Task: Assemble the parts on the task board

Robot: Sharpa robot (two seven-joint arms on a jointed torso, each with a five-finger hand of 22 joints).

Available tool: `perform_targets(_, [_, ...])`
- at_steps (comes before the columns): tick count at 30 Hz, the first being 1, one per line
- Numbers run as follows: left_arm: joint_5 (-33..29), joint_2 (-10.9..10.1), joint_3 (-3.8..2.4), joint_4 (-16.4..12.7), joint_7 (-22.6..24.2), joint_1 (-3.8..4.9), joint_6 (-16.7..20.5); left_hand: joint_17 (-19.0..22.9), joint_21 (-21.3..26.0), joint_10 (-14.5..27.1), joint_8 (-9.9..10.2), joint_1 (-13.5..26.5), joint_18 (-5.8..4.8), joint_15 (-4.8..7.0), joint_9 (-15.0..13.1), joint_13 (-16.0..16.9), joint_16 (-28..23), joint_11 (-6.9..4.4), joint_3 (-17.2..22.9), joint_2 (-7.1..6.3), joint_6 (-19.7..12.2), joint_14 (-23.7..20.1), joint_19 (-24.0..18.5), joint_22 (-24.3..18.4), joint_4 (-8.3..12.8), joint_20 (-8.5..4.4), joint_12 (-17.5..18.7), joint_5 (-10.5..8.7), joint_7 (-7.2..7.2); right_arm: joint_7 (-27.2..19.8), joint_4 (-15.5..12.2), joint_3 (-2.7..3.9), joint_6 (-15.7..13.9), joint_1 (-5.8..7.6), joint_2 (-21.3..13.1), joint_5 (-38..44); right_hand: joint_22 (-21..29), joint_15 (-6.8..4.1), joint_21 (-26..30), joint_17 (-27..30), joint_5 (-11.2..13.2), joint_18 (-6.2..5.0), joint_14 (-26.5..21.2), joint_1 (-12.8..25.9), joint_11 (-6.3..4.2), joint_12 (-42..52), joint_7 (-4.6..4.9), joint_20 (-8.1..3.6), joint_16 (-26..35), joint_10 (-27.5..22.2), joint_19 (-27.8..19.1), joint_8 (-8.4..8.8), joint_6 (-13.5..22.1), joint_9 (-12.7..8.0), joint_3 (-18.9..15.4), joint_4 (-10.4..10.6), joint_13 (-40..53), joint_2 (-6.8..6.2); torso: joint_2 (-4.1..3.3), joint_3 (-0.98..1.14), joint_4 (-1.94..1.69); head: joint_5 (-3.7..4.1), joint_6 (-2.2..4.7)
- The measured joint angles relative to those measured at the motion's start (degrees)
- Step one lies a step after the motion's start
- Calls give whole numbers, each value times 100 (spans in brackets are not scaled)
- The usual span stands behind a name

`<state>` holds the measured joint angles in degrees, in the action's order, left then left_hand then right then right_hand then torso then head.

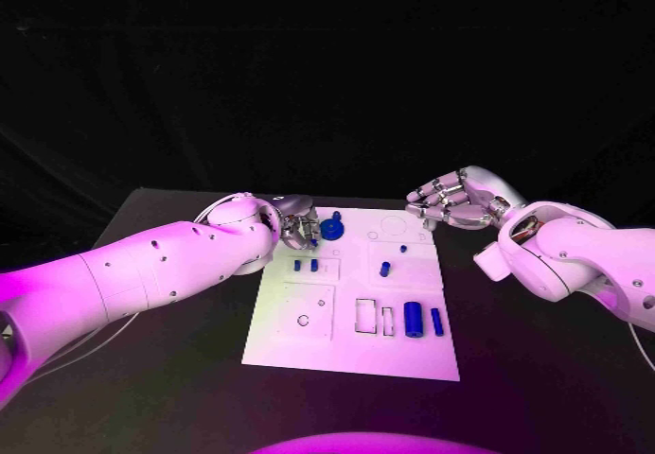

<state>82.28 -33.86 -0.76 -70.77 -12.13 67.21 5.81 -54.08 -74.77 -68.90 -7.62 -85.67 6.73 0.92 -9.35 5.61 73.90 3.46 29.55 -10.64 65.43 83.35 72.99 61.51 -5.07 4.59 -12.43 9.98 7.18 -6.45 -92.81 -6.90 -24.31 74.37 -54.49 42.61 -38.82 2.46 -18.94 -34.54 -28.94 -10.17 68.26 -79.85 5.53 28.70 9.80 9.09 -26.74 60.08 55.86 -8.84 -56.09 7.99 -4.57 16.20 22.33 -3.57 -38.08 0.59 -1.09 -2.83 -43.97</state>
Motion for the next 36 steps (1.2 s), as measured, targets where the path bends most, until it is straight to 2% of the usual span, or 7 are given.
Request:
perform_targets(15, [-34, -36, 2, 4, -104, 0, -146, 29, 0, -20, 15, -1, 0, 0, -2, 7, 0, -20, -1, 0, 21, 0, 0, -4, 0, 0, 0, -1, -22, 0, 1, -1, 1, -2, -2, 0, 0, 0, 0, 0, 0, 0, 0, 0, 0, 0, 0, 0, 0, 0, 0, 0, 0, 0, 0, 0, 0, 0, 0, 9, 7, 4, -12])
perform_targets(22, [-46, -27, 3, 32, -132, 1, -196, 29, 0, -20, 22, 23, 0, 0, -4, 17, 0, -20, -1, -24, 20, 0, 0, -4, 0, 0, 24, -1, -23, 0, 5, -1, 1, -3, 5, 0, 0, 0, 0, 0, 0, 0, 0, 0, 0, 0, 0, 0, 0, 0, 0, 0, 0, 0, 0, 0, 1, 0, 3, 7, -1, 8, -14])
perform_targets(31, [-56, 17, 7, 71, -142, 1, -241, 30, 1, -20, 24, 23, 0, 0, -3, 16, 0, -20, -1, -23, 19, 0, 0, -10, 0, 0, 25, -1, -23, 0, 9, -1, 3, -6, 12, 0, -1, 0, 0, 0, 0, 0, 0, 0, 0, 0, 0, 0, 0, 0, 0, 0, 0, 0, 0, 0, 1, 0, 3, 3, 3, -26, -1])
perform_targets(36, [-48, 39, 12, 115, -143, 1, -259, 57, 1, -20, 37, 46, 0, 0, -1, 15, 0, -20, -1, 0, 19, 0, 0, -10, 0, 0, 25, -1, -23, 0, 9, 0, 4, -7, 12, 0, 0, 0, 0, 0, 0, 0, 0, 0, 0, 0, 0, 0, 0, 0, 0, 0, 0, 0, 0, 0, 1, 0, 0, 4, 6, -13, 4])
